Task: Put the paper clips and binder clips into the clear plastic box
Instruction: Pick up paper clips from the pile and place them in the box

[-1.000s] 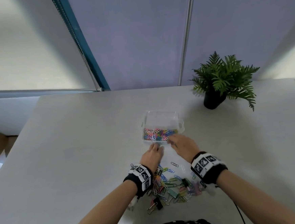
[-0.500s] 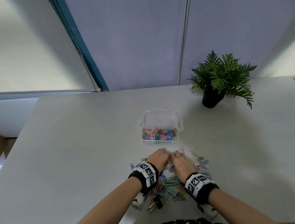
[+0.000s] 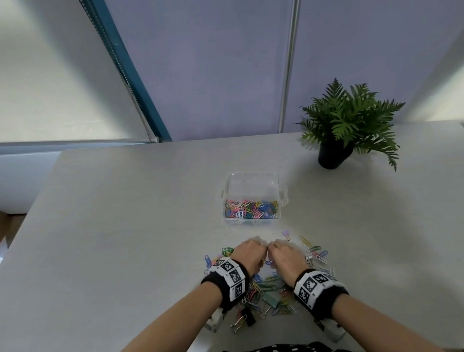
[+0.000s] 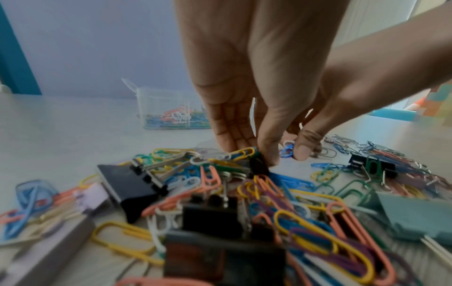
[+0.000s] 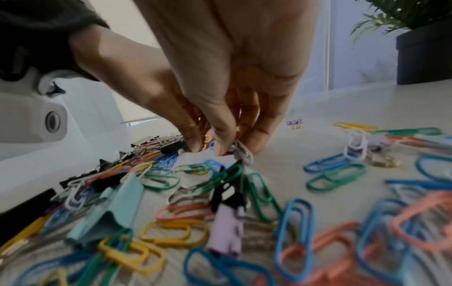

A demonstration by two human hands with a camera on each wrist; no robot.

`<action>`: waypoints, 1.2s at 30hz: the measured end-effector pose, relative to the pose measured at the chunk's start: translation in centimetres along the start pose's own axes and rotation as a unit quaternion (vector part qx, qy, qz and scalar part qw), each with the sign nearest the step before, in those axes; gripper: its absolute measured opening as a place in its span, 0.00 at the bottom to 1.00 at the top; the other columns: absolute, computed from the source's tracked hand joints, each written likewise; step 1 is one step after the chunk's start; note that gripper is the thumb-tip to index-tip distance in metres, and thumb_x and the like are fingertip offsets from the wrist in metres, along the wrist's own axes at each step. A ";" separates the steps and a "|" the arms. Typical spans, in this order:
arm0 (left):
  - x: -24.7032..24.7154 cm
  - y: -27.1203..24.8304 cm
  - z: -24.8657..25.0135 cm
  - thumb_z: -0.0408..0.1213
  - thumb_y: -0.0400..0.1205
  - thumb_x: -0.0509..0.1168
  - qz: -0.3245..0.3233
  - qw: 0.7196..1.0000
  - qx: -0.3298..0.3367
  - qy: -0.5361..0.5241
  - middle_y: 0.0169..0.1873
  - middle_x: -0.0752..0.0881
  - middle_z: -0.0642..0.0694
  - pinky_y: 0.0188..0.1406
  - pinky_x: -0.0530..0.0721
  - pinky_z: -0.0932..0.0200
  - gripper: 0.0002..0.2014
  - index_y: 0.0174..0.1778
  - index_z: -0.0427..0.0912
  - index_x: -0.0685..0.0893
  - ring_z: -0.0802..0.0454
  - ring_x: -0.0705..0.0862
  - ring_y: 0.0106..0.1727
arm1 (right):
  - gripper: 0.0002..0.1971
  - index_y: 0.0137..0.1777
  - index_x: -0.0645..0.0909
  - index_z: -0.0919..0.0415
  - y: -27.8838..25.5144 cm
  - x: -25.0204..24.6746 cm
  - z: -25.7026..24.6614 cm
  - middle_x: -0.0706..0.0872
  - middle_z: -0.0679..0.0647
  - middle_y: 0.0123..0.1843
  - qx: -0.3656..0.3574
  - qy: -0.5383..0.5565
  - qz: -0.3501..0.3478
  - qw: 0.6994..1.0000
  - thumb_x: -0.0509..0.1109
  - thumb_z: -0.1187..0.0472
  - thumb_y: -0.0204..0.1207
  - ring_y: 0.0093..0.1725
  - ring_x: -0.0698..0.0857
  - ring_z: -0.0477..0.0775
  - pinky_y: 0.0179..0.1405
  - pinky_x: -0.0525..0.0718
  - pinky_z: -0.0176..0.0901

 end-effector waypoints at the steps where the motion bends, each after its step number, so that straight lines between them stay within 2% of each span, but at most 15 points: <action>1: 0.0 -0.1 0.0 0.25 0.78 0.62 -0.002 1.000 0.003 0.007 0.55 0.80 0.35 0.54 0.78 0.46 0.08 0.52 0.33 0.79 0.37 0.80 0.56 | 0.11 0.56 0.75 0.67 0.1 -0.1 0.2 0.79 0.62 0.58 -0.005 0.021 -0.005 1.000 0.62 0.72 0.74 0.58 0.79 0.60 0.53 0.74 0.49; 3: -0.4 0.0 -0.3 0.27 0.78 0.62 0.004 1.000 0.008 -0.014 0.54 0.81 0.36 0.53 0.79 0.48 0.07 0.50 0.35 0.80 0.38 0.81 0.55 | 0.08 0.44 0.77 0.63 0.5 -0.4 0.9 0.81 0.59 0.47 0.008 0.087 -0.018 0.996 0.66 0.74 0.69 0.49 0.81 0.57 0.47 0.74 0.46; 5: -1.3 0.1 -0.8 0.27 0.77 0.64 0.029 0.996 0.009 -0.089 0.50 0.85 0.39 0.51 0.80 0.54 0.05 0.47 0.36 0.82 0.44 0.83 0.50 | 0.14 0.32 0.74 0.55 1.1 -1.1 1.8 0.79 0.49 0.33 0.046 0.184 -0.039 0.981 0.73 0.74 0.66 0.37 0.80 0.52 0.35 0.75 0.34; 7: -2.7 0.3 -1.5 0.26 0.78 0.63 0.061 0.980 -0.001 -0.191 0.42 0.86 0.43 0.42 0.80 0.67 0.04 0.45 0.36 0.83 0.53 0.83 0.41 | 0.15 0.31 0.75 0.54 1.5 -2.4 2.5 0.79 0.45 0.29 0.073 0.263 -0.045 0.961 0.76 0.70 0.65 0.29 0.79 0.45 0.27 0.75 0.27; 9: -4.6 0.6 -2.4 0.26 0.80 0.62 0.089 0.959 -0.034 -0.266 0.36 0.83 0.50 0.32 0.78 0.76 0.05 0.46 0.35 0.82 0.59 0.81 0.34 | 0.11 0.34 0.76 0.56 2.2 -4.2 2.8 0.82 0.48 0.30 0.067 0.315 -0.023 0.947 0.76 0.68 0.67 0.28 0.81 0.44 0.28 0.79 0.27; 11: -6.7 1.2 -3.4 0.26 0.80 0.61 0.126 0.949 -0.052 -0.283 0.35 0.82 0.53 0.29 0.79 0.76 0.05 0.47 0.35 0.82 0.61 0.81 0.32 | 0.09 0.37 0.76 0.59 3.4 -6.3 2.8 0.83 0.50 0.32 0.057 0.351 0.020 0.934 0.75 0.69 0.68 0.29 0.81 0.45 0.28 0.80 0.27; 12: -7.7 1.6 -4.0 0.26 0.80 0.62 0.146 0.947 -0.054 -0.280 0.36 0.83 0.51 0.31 0.82 0.73 0.05 0.47 0.34 0.83 0.57 0.83 0.33 | 0.09 0.37 0.77 0.60 4.1 -7.2 2.7 0.83 0.50 0.32 0.057 0.362 0.048 0.929 0.75 0.69 0.68 0.29 0.81 0.46 0.29 0.80 0.28; 15: -9.3 3.3 -5.4 0.25 0.78 0.63 0.186 0.946 -0.085 -0.253 0.39 0.86 0.38 0.46 0.86 0.53 0.06 0.46 0.32 0.85 0.43 0.85 0.37 | 0.07 0.40 0.79 0.63 6.3 -9.2 2.2 0.83 0.52 0.32 0.068 0.384 0.102 0.915 0.74 0.72 0.67 0.29 0.81 0.47 0.31 0.79 0.32; 17: -9.4 4.1 -5.9 0.24 0.78 0.62 0.181 0.942 -0.103 -0.264 0.38 0.87 0.36 0.49 0.86 0.50 0.07 0.46 0.31 0.86 0.45 0.83 0.32 | 0.06 0.42 0.82 0.65 7.4 -9.7 1.8 0.84 0.56 0.36 0.068 0.371 0.112 0.919 0.74 0.72 0.67 0.33 0.81 0.50 0.38 0.80 0.36; 20: -8.8 4.3 -5.5 0.29 0.80 0.62 0.153 0.956 -0.091 -0.232 0.49 0.88 0.33 0.57 0.81 0.53 0.10 0.53 0.33 0.86 0.40 0.86 0.50 | 0.08 0.48 0.85 0.68 7.8 -9.3 1.9 0.87 0.59 0.45 0.061 0.312 0.093 0.944 0.71 0.71 0.69 0.43 0.81 0.50 0.50 0.77 0.38; 24: -7.2 3.1 -5.5 0.25 0.80 0.59 0.154 0.973 -0.037 -0.168 0.57 0.86 0.39 0.63 0.78 0.53 0.15 0.58 0.39 0.85 0.42 0.83 0.59 | 0.07 0.47 0.85 0.69 6.1 -8.2 3.6 0.89 0.62 0.49 0.043 0.278 0.096 0.955 0.69 0.74 0.70 0.45 0.82 0.50 0.51 0.76 0.35; 28: -5.9 1.0 -5.5 0.24 0.77 0.62 0.192 0.972 0.016 -0.134 0.55 0.86 0.42 0.64 0.80 0.52 0.14 0.56 0.38 0.85 0.46 0.84 0.56 | 0.08 0.43 0.85 0.69 3.5 -7.1 6.5 0.89 0.64 0.46 0.044 0.270 0.153 0.949 0.66 0.78 0.70 0.43 0.83 0.54 0.51 0.79 0.39; 30: -4.7 0.3 -4.6 0.26 0.80 0.60 0.173 0.976 0.037 -0.124 0.56 0.85 0.42 0.60 0.83 0.53 0.12 0.56 0.38 0.84 0.47 0.84 0.55 | 0.08 0.42 0.84 0.67 2.3 -6.4 8.1 0.88 0.63 0.45 0.050 0.237 0.160 0.957 0.66 0.77 0.70 0.44 0.84 0.56 0.51 0.81 0.43; 34: -1.2 0.6 -3.5 0.32 0.82 0.60 0.128 0.989 -0.029 -0.070 0.65 0.76 0.44 0.59 0.84 0.54 0.15 0.66 0.40 0.76 0.47 0.79 0.63 | 0.07 0.49 0.81 0.64 0.5 -4.9 10.5 0.82 0.58 0.48 0.076 0.119 0.069 0.988 0.67 0.71 0.72 0.46 0.79 0.54 0.56 0.81 0.53; 36: -0.6 1.0 -3.3 0.33 0.82 0.60 0.125 0.989 -0.056 -0.054 0.65 0.73 0.41 0.60 0.84 0.51 0.15 0.66 0.38 0.74 0.45 0.74 0.67 | 0.12 0.56 0.78 0.62 -0.3 -4.6 10.8 0.78 0.57 0.53 0.098 0.076 0.012 0.992 0.69 0.67 0.72 0.53 0.78 0.57 0.58 0.79 0.51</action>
Point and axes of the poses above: each hand's wrist, its own y-axis towards the middle knuckle, its own x-axis out of the palm, z = x × y, the point moved 2 cm from there along y, towards the middle knuckle
